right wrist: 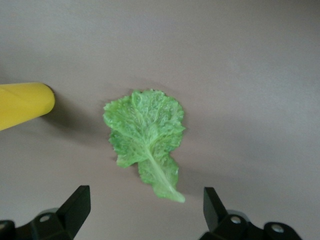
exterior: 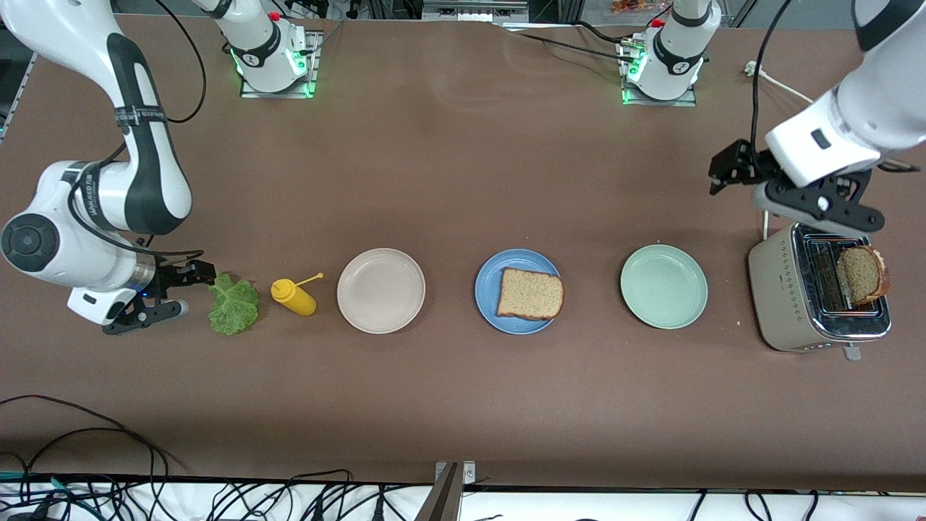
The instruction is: Make sandwich in blue plate with both arms
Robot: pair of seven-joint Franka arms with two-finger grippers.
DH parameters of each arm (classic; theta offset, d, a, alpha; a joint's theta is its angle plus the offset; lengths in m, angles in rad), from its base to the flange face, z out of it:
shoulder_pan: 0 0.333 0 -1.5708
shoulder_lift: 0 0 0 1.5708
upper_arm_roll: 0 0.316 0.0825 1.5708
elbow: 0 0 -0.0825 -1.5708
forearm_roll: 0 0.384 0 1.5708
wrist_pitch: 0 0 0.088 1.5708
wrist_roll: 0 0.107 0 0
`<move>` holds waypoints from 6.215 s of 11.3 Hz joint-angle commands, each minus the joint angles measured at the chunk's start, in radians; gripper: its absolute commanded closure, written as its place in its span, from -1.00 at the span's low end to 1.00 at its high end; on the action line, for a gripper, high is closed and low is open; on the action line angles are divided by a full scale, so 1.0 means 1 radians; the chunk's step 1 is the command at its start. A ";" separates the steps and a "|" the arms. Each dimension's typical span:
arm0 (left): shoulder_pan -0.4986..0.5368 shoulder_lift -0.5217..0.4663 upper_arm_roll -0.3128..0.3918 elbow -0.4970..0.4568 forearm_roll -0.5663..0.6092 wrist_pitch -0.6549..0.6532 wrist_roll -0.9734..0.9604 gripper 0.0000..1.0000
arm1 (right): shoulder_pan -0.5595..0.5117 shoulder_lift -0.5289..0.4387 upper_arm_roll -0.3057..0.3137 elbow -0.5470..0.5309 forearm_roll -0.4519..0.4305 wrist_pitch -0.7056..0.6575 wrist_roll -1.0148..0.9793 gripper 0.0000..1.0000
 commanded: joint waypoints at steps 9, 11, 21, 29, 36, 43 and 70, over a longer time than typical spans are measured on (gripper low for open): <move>-0.097 -0.207 0.223 -0.281 -0.006 0.139 0.025 -1.00 | -0.023 0.121 0.008 -0.146 0.018 0.338 -0.078 -1.00; -0.095 -0.202 0.225 -0.281 -0.009 0.137 0.025 -1.00 | -0.021 0.129 0.008 -0.192 0.018 0.417 -0.080 -1.00; -0.100 -0.156 0.225 -0.219 -0.035 0.122 0.022 -1.00 | -0.021 0.115 0.008 -0.183 0.018 0.409 -0.181 1.00; -0.098 -0.156 0.223 -0.218 -0.035 0.120 0.022 -1.00 | -0.018 -0.129 0.008 -0.162 0.023 0.125 -0.176 1.00; -0.098 -0.156 0.223 -0.218 -0.035 0.111 0.022 -1.00 | 0.032 -0.155 0.022 0.053 0.095 -0.196 0.001 1.00; -0.098 -0.158 0.223 -0.218 -0.035 0.111 0.022 -1.00 | 0.264 -0.100 0.014 0.200 0.136 -0.287 0.395 1.00; -0.098 -0.158 0.223 -0.218 -0.035 0.109 0.024 -1.00 | 0.772 0.495 0.070 0.685 0.135 0.277 1.597 1.00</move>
